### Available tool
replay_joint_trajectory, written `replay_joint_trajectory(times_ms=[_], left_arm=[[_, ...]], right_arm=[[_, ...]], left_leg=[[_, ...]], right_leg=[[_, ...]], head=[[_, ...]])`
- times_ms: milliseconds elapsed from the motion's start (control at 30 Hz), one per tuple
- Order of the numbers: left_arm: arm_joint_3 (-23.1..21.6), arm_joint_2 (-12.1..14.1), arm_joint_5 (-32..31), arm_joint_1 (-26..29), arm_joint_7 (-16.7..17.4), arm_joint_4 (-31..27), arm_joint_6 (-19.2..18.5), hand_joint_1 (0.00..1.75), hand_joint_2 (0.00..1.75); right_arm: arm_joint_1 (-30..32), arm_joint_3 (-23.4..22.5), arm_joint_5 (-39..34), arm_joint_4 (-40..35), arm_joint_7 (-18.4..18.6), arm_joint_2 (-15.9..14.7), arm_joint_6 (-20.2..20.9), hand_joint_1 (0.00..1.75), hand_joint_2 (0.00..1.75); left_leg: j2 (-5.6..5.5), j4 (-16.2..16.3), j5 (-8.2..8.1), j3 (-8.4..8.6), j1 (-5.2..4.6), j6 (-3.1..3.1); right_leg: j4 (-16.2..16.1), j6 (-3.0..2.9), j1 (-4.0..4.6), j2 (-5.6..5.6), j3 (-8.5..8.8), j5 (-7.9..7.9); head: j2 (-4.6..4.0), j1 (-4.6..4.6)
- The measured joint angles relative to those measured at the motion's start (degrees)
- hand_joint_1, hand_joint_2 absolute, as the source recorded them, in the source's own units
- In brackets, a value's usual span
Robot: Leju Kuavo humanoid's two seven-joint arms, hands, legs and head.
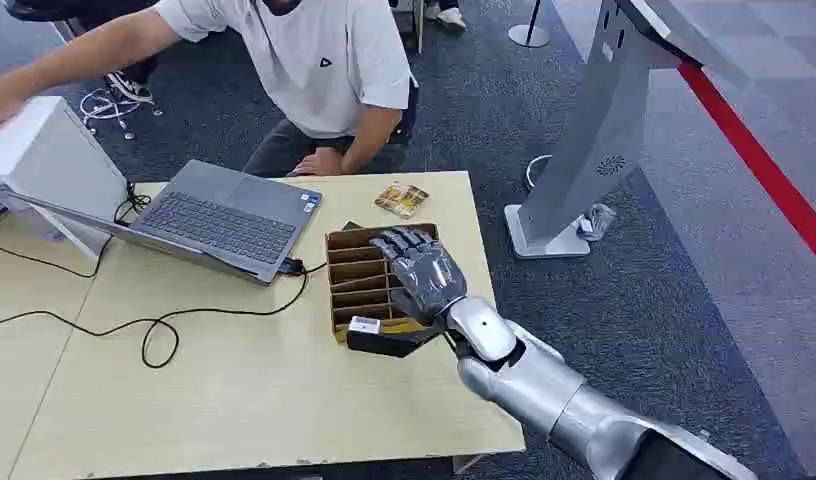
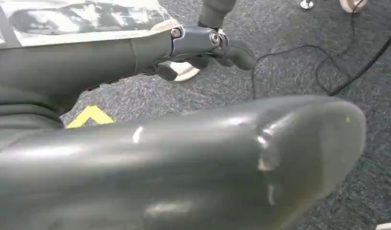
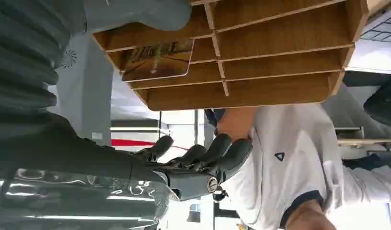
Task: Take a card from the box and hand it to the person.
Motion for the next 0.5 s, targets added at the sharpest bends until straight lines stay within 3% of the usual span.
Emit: replay_joint_trajectory(times_ms=[500], left_arm=[[0.0, 0.0, 0.1, 0.0, -1.4, 0.0, -0.6, 0.00, 0.00]], right_arm=[[-0.3, 0.1, -0.8, 1.9, 1.0, 0.0, 0.1, 0.52, 1.75]], left_leg=[[0.00, 0.0, 0.00, -0.01, 0.00, 0.00]], right_leg=[[0.0, 0.00, 0.00, 0.00, 0.00, 0.00]], head=[[0.00, 0.00]])
